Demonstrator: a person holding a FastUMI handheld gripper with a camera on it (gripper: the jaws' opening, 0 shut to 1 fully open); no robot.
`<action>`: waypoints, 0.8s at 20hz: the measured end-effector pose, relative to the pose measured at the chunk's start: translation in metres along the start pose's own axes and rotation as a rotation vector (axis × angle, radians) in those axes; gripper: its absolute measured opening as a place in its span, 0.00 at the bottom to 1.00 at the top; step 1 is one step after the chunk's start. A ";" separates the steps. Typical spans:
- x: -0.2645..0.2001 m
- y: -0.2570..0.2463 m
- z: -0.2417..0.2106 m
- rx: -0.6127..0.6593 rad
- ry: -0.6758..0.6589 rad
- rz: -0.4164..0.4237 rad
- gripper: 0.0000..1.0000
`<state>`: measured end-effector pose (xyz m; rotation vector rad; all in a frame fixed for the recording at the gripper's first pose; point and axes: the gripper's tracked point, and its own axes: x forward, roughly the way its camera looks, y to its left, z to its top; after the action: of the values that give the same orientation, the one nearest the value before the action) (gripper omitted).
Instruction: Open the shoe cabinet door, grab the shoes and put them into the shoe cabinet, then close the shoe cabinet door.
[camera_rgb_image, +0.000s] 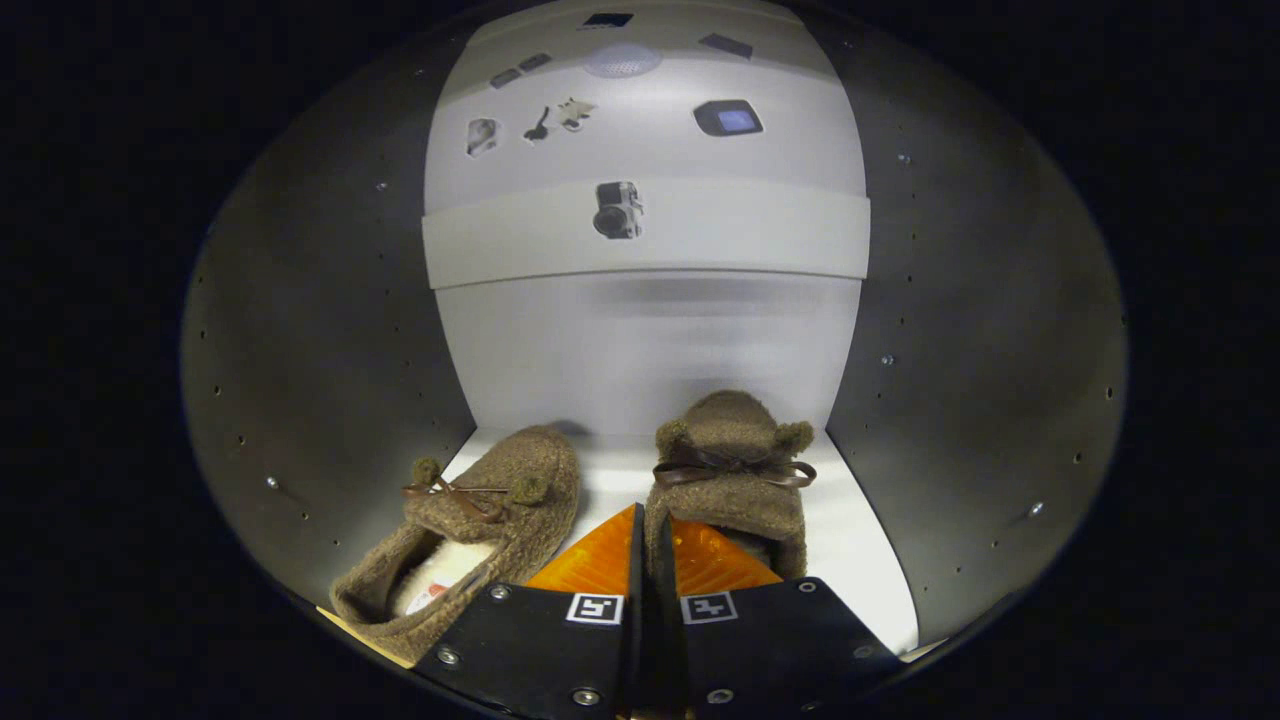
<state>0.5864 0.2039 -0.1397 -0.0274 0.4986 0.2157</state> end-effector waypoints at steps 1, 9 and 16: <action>0.002 -0.001 0.001 0.000 -0.006 -0.003 0.07; -0.010 0.004 0.003 0.005 -0.024 -0.014 0.21; -0.054 0.010 0.021 0.014 -0.102 -0.012 0.21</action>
<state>0.5484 0.2044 -0.0955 -0.0053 0.3981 0.2008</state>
